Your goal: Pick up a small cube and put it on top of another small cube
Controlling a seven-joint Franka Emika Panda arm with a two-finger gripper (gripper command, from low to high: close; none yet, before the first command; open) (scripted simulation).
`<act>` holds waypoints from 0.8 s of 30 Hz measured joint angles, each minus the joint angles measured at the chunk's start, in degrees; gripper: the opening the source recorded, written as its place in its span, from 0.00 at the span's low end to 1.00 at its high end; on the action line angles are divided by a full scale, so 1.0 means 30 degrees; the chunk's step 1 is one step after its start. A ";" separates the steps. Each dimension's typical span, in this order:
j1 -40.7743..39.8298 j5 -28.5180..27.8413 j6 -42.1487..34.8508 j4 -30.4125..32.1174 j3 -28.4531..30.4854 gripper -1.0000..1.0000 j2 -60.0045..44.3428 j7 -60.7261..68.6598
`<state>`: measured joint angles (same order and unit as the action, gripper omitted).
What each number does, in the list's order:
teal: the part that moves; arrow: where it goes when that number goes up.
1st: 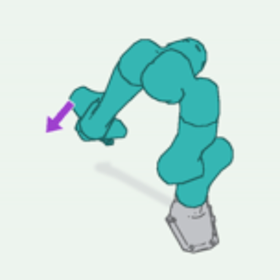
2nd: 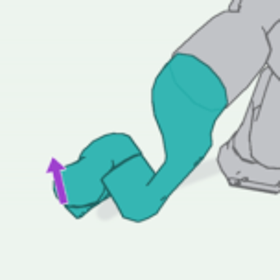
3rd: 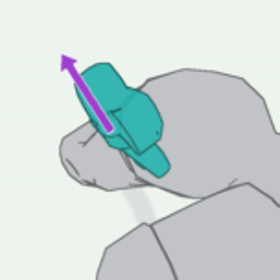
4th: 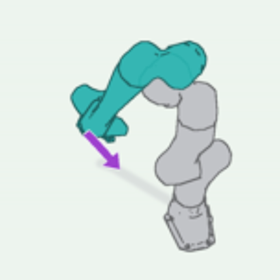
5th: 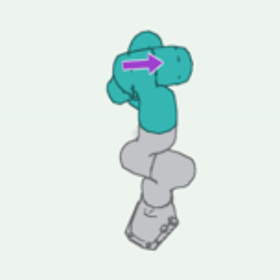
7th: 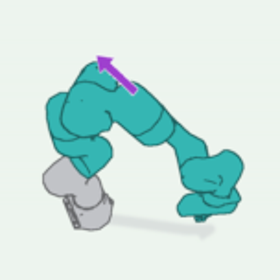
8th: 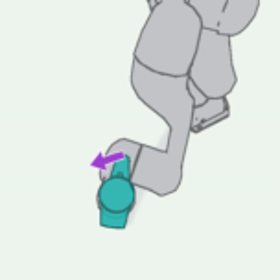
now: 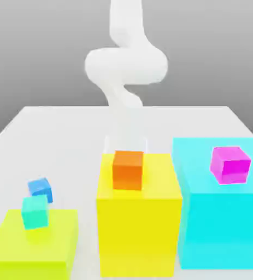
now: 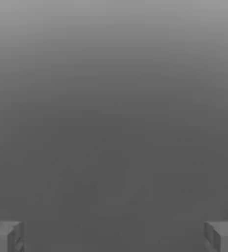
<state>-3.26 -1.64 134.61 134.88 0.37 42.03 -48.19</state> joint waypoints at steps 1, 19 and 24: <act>-0.0474 -0.0223 0.0405 0.0445 0.0073 0.50 -0.0549 -0.0329; -0.7617 -0.2441 0.7144 0.7834 0.3635 0.50 -0.9617 -0.4655; -0.8825 -0.1424 0.9090 0.9911 0.5186 0.50 -1.2113 -0.4669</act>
<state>-29.74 -5.91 161.88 164.61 15.92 5.69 -62.20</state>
